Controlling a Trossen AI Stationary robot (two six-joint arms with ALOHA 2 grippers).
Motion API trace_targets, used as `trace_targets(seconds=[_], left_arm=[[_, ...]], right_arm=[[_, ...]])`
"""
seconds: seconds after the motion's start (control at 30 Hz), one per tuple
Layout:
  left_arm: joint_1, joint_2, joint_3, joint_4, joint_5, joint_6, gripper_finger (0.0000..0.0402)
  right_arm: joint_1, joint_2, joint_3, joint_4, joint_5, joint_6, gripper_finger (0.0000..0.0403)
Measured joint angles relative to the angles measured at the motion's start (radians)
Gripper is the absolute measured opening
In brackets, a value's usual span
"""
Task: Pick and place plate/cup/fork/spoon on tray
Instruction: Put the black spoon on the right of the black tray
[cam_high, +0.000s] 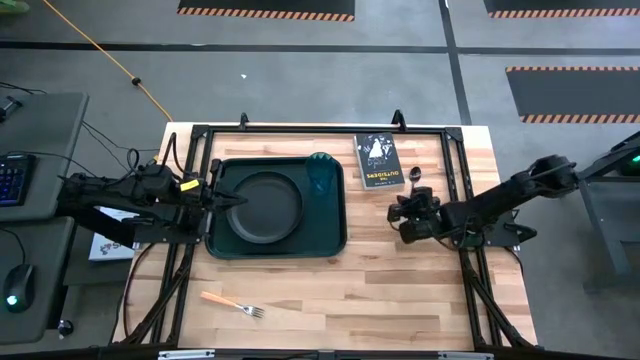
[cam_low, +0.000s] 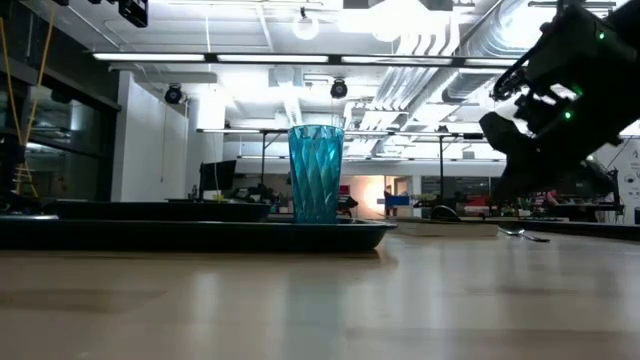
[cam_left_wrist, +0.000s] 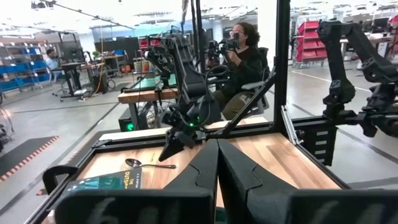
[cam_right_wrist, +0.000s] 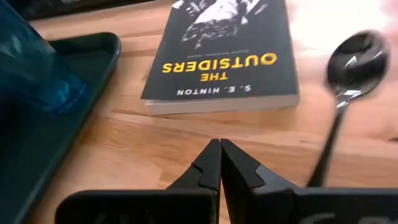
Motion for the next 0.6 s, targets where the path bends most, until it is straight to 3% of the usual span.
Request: trace_targets(seconds=[0.27,0.43,0.6], left_arm=[[0.000,0.000,0.000,0.000,-0.002,0.009,0.0000],[0.000,0.000,0.000,0.000,-0.002,0.009,0.0000],[0.000,0.000,0.000,-0.001,-0.002,0.009,0.0000]], right_arm=[[-0.100,-0.003,-0.024,0.103,-0.026,-0.148,0.0018],[-0.193,-0.003,-0.007,0.086,-0.068,-0.282,0.0096],[-0.302,0.002,-0.007,-0.004,-0.107,-0.253,0.0183]])
